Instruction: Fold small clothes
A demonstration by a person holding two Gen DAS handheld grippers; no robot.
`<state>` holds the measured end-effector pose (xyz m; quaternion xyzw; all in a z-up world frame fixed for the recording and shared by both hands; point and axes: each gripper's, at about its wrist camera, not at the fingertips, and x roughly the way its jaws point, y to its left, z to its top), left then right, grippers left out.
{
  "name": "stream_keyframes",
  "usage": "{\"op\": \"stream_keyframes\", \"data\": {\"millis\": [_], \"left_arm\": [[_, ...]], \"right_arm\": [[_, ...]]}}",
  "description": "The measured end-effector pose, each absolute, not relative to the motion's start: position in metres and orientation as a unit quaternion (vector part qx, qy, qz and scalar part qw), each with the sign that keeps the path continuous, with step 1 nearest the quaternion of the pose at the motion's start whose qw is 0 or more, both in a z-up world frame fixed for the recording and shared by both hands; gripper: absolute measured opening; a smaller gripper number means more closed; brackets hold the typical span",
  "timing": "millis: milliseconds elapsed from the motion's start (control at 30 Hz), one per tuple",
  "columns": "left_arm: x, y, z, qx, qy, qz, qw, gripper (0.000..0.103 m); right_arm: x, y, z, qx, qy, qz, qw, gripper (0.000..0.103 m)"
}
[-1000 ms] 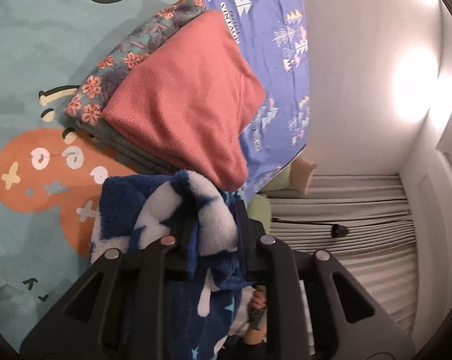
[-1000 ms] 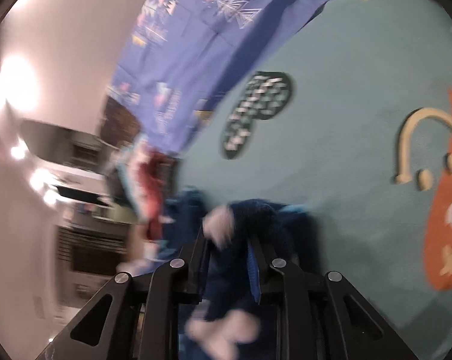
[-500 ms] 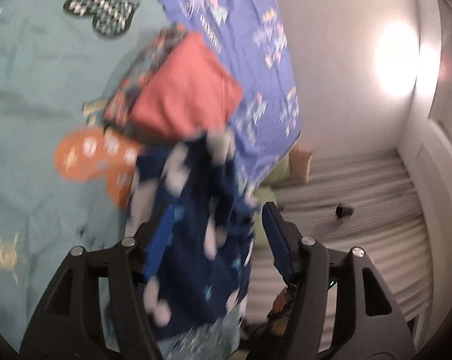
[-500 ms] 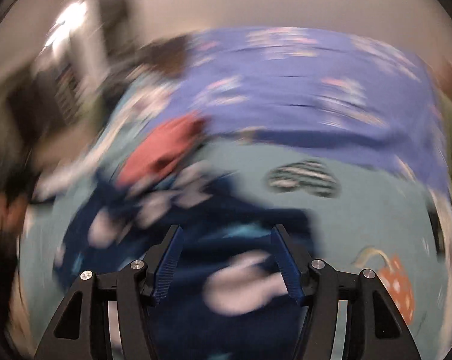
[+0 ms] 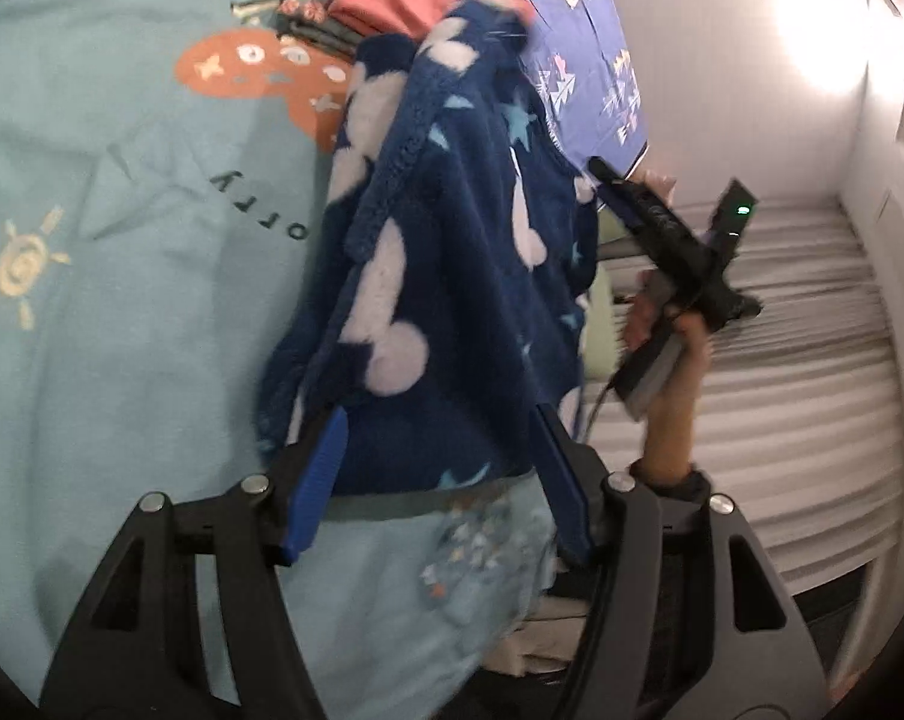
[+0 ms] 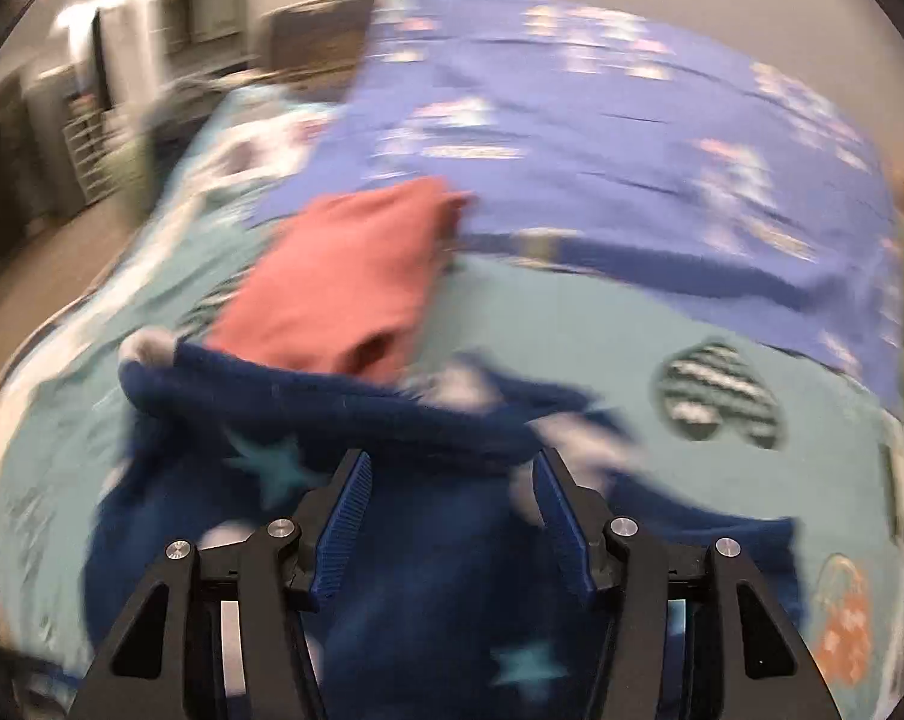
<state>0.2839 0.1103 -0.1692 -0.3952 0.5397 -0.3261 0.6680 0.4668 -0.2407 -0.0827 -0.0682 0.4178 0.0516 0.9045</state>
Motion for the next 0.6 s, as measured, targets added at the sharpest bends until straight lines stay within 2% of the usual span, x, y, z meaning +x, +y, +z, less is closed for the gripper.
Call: {"op": "stream_keyframes", "data": {"millis": [200,300,400,500,600], "left_arm": [[0.276,0.105,-0.147,-0.310,0.534,-0.305,0.725,0.065],[0.266,0.090,-0.138,-0.308,0.526,-0.343,0.715,0.065],[0.258,0.080,-0.119,-0.279,0.493,-0.348,0.747,0.065],[0.251,0.062,-0.111,-0.283,0.456,-0.394,0.746,0.065],[0.254,0.040,-0.127,-0.268,0.455,-0.414,0.741,0.065]], "right_arm": [[0.385,-0.236,-0.068,-0.103,0.396,0.149,0.900,0.062],[0.321,-0.230,-0.081,-0.146,0.389,0.184,0.891,0.062],[0.282,-0.225,-0.097,-0.189,0.384,0.185,0.885,0.062],[0.271,-0.229,-0.124,-0.208,0.393,0.168,0.880,0.062],[0.275,-0.242,-0.142,-0.158,0.418,0.164,0.879,0.062]]}}
